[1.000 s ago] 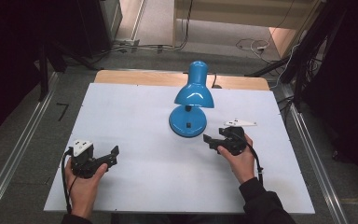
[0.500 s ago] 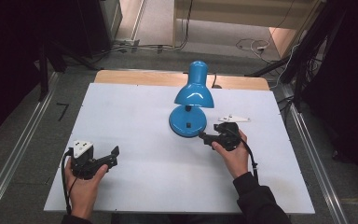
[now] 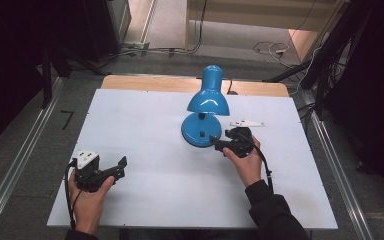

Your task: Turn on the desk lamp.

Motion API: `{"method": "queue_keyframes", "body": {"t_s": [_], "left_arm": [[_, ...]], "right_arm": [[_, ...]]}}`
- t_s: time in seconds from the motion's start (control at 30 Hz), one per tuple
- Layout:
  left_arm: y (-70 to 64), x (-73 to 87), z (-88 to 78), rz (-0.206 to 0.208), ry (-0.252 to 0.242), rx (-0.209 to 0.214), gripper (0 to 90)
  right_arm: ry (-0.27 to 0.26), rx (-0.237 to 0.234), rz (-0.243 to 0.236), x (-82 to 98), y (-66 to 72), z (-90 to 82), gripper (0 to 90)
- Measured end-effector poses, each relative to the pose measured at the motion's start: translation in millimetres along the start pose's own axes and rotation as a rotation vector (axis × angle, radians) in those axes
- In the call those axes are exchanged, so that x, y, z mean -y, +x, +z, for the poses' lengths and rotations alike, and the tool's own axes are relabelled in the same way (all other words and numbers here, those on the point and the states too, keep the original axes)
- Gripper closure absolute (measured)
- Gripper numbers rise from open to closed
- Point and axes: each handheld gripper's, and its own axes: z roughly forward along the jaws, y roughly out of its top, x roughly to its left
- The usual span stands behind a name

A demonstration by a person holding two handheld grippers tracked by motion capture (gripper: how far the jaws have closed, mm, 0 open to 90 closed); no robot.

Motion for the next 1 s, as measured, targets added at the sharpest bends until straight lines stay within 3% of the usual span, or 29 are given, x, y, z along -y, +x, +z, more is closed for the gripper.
{"method": "queue_keyframes", "body": {"t_s": [0.47, 0.5, 0.57, 0.6, 0.77, 1.0], "left_arm": [[-0.1, 0.2, 2.4, 0.002, 0.005, 0.012, 7.0], [0.1, 0.1, 2.3, -0.001, 0.004, 0.014, 7.0], [0.2, 0.1, 2.1, -0.003, 0.006, 0.015, 7.3], [0.0, 0.3, 2.1, -0.003, 0.007, 0.017, 7.3], [-1.1, 1.5, 2.5, 0.001, 0.013, 0.029, 7.3], [-1.5, 1.3, 0.1, 0.004, -0.004, 0.016, 8.6]], "right_arm": [[-0.009, -0.012, -0.029, -8.6, 9.1, 15.8, 39.3], [-0.019, -0.006, -0.026, -9.0, 8.9, 17.5, 45.9], [-0.024, -0.003, -0.022, -8.7, 8.7, 18.7, 48.6], [-0.026, 0.004, -0.025, -8.2, 9.3, 20.5, 55.5], [-0.036, 0.022, -0.047, -6.7, 14.6, 26.0, 67.4], [-0.033, 0.017, -0.038, -7.6, 13.5, 28.2, 81.3]]}}
